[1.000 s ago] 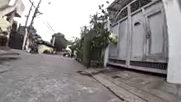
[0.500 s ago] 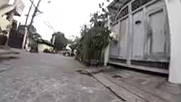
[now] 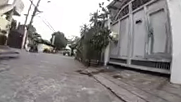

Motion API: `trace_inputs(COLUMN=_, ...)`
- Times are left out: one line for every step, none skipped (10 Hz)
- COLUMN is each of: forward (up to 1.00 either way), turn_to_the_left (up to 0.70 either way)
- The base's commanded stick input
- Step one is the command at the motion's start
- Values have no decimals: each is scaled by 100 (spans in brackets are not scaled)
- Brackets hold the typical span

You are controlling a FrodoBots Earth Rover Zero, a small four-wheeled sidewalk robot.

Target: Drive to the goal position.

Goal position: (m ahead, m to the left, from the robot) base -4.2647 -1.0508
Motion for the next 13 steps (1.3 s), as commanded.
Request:
trace_inputs(forward=15, turn_to_the_left=0)
trace_inputs(forward=15, turn_to_the_left=0)
trace_inputs(forward=15, turn_to_the_left=0)
trace_inputs(forward=15, turn_to_the_left=0)
trace_inputs(forward=15, turn_to_the_left=0)
trace_inputs(forward=14, turn_to_the_left=0)
trace_inputs(forward=14, turn_to_the_left=0)
trace_inputs(forward=14, turn_to_the_left=0)
trace_inputs(forward=14, turn_to_the_left=0)
trace_inputs(forward=15, turn_to_the_left=0)
trace_inputs(forward=15, turn_to_the_left=0)
trace_inputs(forward=14, turn_to_the_left=0)
trace_inputs(forward=14, turn_to_the_left=0)
